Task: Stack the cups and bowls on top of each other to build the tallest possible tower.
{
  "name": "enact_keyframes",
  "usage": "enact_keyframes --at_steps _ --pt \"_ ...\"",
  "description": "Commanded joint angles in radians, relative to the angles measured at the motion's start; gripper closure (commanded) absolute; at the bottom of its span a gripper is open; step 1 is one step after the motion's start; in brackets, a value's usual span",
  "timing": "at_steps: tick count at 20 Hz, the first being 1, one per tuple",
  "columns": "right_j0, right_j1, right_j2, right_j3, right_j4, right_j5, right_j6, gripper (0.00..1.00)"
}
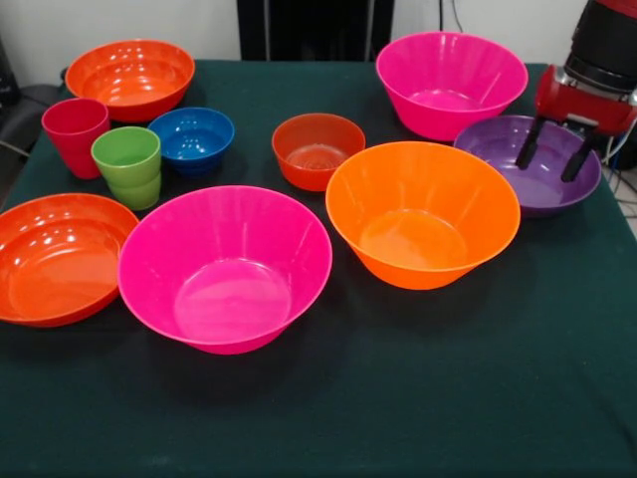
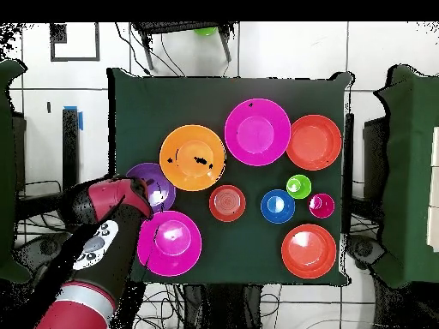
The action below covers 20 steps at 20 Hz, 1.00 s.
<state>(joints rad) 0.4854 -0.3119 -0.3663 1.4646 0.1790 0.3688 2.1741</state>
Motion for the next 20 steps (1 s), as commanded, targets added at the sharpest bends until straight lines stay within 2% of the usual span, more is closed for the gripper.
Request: enact_keyframes --at_steps 1,6,16,20 --pt "0.061 0.113 -0.004 -0.034 0.061 -0.082 0.269 0.0" --pt "0.119 0.176 -0.058 -0.057 0.105 -0.112 0.321 0.0" --pt "0.15 0.187 -0.089 -0.075 0.141 -0.066 0.331 0.0" --pt "0.133 0.175 -0.079 -0.081 0.137 -0.061 0.312 0.0"
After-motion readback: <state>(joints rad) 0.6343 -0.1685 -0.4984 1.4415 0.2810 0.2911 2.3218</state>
